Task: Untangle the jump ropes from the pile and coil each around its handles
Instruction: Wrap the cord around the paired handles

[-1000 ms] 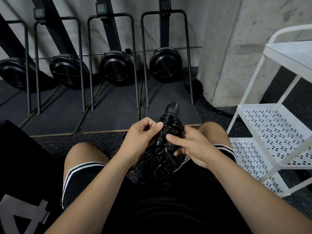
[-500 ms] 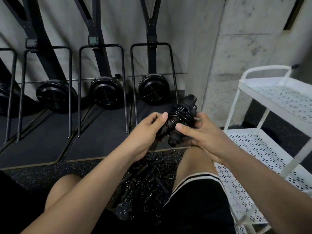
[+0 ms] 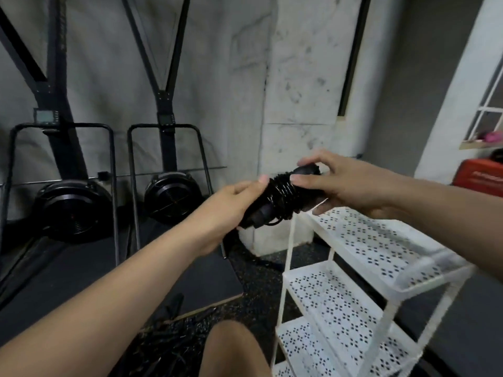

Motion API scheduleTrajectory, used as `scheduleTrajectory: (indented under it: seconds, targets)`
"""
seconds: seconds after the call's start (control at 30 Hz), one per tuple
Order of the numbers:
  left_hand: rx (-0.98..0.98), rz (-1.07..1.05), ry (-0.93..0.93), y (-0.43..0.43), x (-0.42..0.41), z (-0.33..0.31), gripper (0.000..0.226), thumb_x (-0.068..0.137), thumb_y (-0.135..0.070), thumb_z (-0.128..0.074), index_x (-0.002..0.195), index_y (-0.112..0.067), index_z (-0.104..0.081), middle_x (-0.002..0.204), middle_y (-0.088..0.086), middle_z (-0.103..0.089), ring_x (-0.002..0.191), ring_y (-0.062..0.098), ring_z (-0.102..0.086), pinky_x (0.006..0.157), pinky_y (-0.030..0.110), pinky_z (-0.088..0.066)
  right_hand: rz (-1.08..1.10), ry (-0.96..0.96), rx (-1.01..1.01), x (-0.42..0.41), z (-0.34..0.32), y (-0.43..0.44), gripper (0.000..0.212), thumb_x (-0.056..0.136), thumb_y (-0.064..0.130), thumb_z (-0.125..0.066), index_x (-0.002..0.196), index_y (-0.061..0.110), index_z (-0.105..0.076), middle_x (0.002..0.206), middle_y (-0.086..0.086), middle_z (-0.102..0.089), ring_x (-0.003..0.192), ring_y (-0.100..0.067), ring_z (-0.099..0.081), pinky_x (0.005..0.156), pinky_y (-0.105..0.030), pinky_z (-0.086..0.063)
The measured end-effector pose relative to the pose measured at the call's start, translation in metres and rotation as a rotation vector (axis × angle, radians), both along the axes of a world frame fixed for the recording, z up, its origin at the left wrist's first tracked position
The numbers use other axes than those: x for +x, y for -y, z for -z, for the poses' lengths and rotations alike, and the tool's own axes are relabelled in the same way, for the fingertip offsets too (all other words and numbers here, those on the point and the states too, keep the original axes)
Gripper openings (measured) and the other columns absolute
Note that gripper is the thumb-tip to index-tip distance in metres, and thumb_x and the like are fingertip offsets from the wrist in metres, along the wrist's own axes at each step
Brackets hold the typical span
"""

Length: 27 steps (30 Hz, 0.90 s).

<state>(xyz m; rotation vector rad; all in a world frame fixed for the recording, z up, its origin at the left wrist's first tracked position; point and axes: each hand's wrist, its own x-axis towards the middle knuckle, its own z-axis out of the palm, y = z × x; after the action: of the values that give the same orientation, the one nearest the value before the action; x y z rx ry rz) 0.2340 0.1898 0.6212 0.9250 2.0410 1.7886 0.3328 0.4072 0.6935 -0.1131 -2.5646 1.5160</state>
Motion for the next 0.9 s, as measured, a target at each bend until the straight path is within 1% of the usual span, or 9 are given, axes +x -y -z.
scheduleTrajectory:
  seconds: [0.03,0.1,0.33,0.43,0.5,0.6,0.73,0.83,0.9]
  targets:
    - [-0.042,0.019,-0.056,-0.002,0.001,-0.002,0.05,0.099,-0.061,-0.061,0.12,-0.017,-0.074,0.1,0.001,-0.08,0.092,0.017,-0.072,0.091,0.039,-0.051,-0.005,0.016,0.031,-0.002,-0.005,-0.009,0.047,0.091,0.042,-0.081,0.128,0.018,-0.066,0.108,-0.018,-0.08,0.097,-0.036,-0.08,0.079,-0.038,-0.063]
    - [-0.126,0.103,-0.149,-0.016,-0.006,-0.009,0.042,0.095,-0.055,-0.071,0.122,-0.023,-0.072,0.097,0.001,-0.078,0.081,0.007,-0.063,0.078,0.034,-0.045,0.007,0.026,0.096,-0.005,-0.015,-0.033,0.043,0.094,0.045,-0.077,0.122,0.013,-0.071,0.107,-0.018,-0.08,0.098,-0.039,-0.078,0.079,-0.037,-0.062]
    - [-0.32,0.168,-0.362,-0.089,-0.041,-0.024,0.023,0.093,-0.042,-0.08,0.11,-0.03,-0.071,0.092,-0.013,-0.078,0.085,-0.001,-0.07,0.072,0.011,-0.049,0.091,0.052,0.099,-0.025,-0.007,-0.109,0.041,0.097,0.04,-0.076,0.12,0.007,-0.074,0.107,-0.019,-0.077,0.076,-0.024,-0.072,0.066,-0.029,-0.062]
    - [-0.453,0.107,-0.589,-0.124,-0.052,-0.026,0.028,0.093,-0.048,-0.078,0.111,-0.03,-0.068,0.095,-0.013,-0.074,0.09,0.005,-0.068,0.077,0.024,-0.051,0.165,0.101,-0.003,-0.041,-0.002,-0.138,0.042,0.095,0.035,-0.08,0.12,0.001,-0.074,0.1,-0.018,-0.074,0.071,-0.02,-0.069,0.06,-0.024,-0.059]
    - [-0.491,0.093,-0.634,-0.145,-0.06,-0.025,0.029,0.094,-0.051,-0.077,0.108,-0.027,-0.068,0.09,-0.013,-0.073,0.085,0.006,-0.067,0.071,0.024,-0.049,0.212,0.134,-0.055,-0.054,0.002,-0.157,0.043,0.093,0.034,-0.083,0.118,0.0,-0.073,0.094,-0.015,-0.074,0.068,-0.018,-0.066,0.057,-0.023,-0.057]
    - [-0.536,0.015,-0.611,-0.17,-0.074,-0.02,0.04,0.089,-0.062,-0.076,0.104,-0.026,-0.066,0.089,-0.011,-0.071,0.081,0.007,-0.066,0.064,0.02,-0.048,0.256,0.205,-0.111,-0.072,0.01,-0.181,0.034,0.095,0.031,-0.082,0.108,0.005,-0.064,0.087,-0.014,-0.073,0.064,-0.018,-0.064,0.057,-0.024,-0.057]
    - [-0.615,-0.023,-0.554,-0.192,-0.087,-0.009,0.065,0.083,-0.07,-0.077,0.125,-0.025,-0.056,0.107,-0.006,-0.07,0.087,0.01,-0.068,0.068,0.029,-0.056,0.274,0.309,-0.175,-0.094,0.027,-0.203,0.028,0.098,0.024,-0.079,0.107,0.005,-0.061,0.097,-0.017,-0.071,0.068,-0.018,-0.067,0.061,-0.025,-0.062]
    - [-0.713,-0.026,-0.54,-0.202,-0.085,0.002,0.064,0.089,-0.063,-0.076,0.131,-0.025,-0.047,0.105,-0.001,-0.068,0.085,0.015,-0.068,0.068,0.034,-0.056,0.282,0.369,-0.14,-0.11,0.049,-0.218,0.035,0.096,0.029,-0.081,0.113,0.004,-0.063,0.081,-0.013,-0.073,0.063,-0.019,-0.068,0.059,-0.025,-0.06]
    - [-0.745,-0.032,-0.542,-0.208,-0.079,0.013,0.059,0.092,-0.056,-0.074,0.13,-0.022,-0.044,0.103,0.0,-0.065,0.084,0.015,-0.066,0.067,0.034,-0.055,0.285,0.4,-0.143,-0.116,0.062,-0.224,0.039,0.094,0.031,-0.083,0.114,0.003,-0.063,0.08,-0.014,-0.073,0.062,-0.02,-0.067,0.058,-0.025,-0.059]
